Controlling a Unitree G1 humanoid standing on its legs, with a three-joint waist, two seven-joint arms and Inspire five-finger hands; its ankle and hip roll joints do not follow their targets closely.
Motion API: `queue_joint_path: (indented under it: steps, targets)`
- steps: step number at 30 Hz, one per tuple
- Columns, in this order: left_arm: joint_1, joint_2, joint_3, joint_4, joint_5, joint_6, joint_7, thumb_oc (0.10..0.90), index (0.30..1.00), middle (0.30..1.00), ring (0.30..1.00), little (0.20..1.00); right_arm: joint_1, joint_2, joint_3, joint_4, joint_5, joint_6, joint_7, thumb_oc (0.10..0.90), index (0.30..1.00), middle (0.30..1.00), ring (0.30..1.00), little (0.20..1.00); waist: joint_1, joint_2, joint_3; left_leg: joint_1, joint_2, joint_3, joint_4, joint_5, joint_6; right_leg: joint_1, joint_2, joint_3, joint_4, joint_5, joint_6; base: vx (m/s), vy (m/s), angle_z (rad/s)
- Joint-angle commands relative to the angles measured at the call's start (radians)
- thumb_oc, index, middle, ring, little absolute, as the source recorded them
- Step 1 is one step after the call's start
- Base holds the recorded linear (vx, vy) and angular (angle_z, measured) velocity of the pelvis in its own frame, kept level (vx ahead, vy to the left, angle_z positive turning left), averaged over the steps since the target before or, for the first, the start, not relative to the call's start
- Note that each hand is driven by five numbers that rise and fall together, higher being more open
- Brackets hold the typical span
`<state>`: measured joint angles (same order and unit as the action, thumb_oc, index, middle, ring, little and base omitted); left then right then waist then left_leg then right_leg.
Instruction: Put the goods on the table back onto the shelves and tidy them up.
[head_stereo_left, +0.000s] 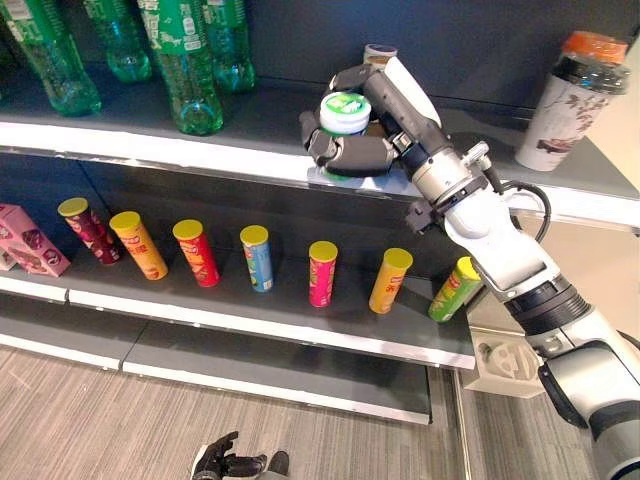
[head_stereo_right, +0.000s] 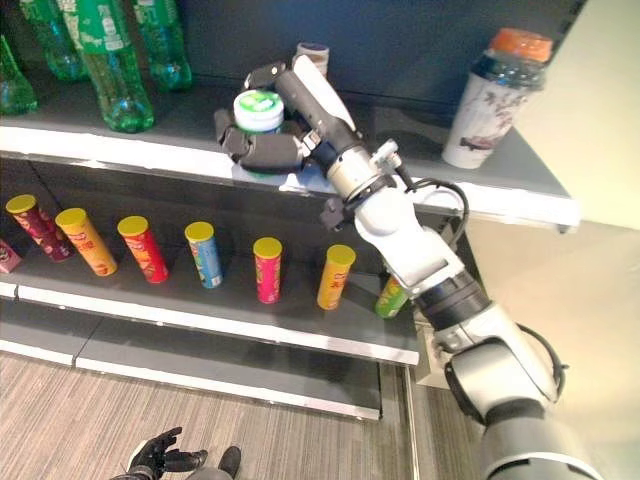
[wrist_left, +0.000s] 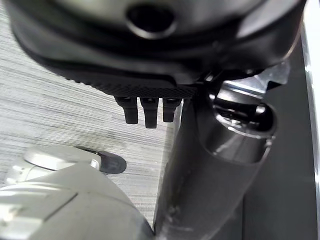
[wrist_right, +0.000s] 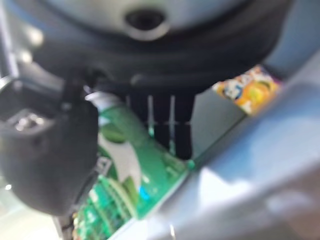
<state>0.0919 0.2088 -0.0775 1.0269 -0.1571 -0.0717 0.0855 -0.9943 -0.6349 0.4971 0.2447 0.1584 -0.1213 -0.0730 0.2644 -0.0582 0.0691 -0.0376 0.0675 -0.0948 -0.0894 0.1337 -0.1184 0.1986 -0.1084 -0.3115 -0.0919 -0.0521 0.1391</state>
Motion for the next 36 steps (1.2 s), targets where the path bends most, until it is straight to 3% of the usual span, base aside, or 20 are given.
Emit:
queue_joint_path:
  steps: [1,13,36]
  targets:
    - [-0.031,0.068,-0.099,0.038,0.000,-0.029,0.018,0.800,0.900,0.900,0.900,0.900,-0.130,0.019,-0.036,0.058,-0.028,-0.041,-0.072,0.400,0.300,0.300,0.300,0.300,0.027,-0.023,-0.059,0.047,0.020,0.075,0.014,-0.123,-0.025,-0.128,-0.063,0.009,0.093,-0.024,0.066,0.00,0.018,0.17]
    - [-0.042,0.078,-0.117,0.040,-0.004,-0.031,0.025,0.800,0.900,0.900,0.900,0.900,-0.187,0.013,0.004,0.178,-0.082,-0.022,-0.099,0.400,0.300,0.300,0.300,0.300,0.044,-0.037,-0.054,0.037,0.009,0.068,0.007,-0.119,-0.026,-0.123,-0.071,-0.012,0.080,-0.016,0.070,0.00,0.009,0.07]
    - [-0.056,0.086,-0.103,0.096,0.034,-0.021,0.024,0.800,0.900,0.900,0.900,0.900,-0.190,-0.050,0.021,0.218,-0.021,-0.025,-0.078,0.400,0.300,0.300,0.300,0.300,-0.005,-0.037,-0.056,0.071,0.022,0.114,0.006,-0.138,-0.021,-0.117,-0.057,0.025,0.067,-0.016,0.072,0.00,-0.005,-0.03]
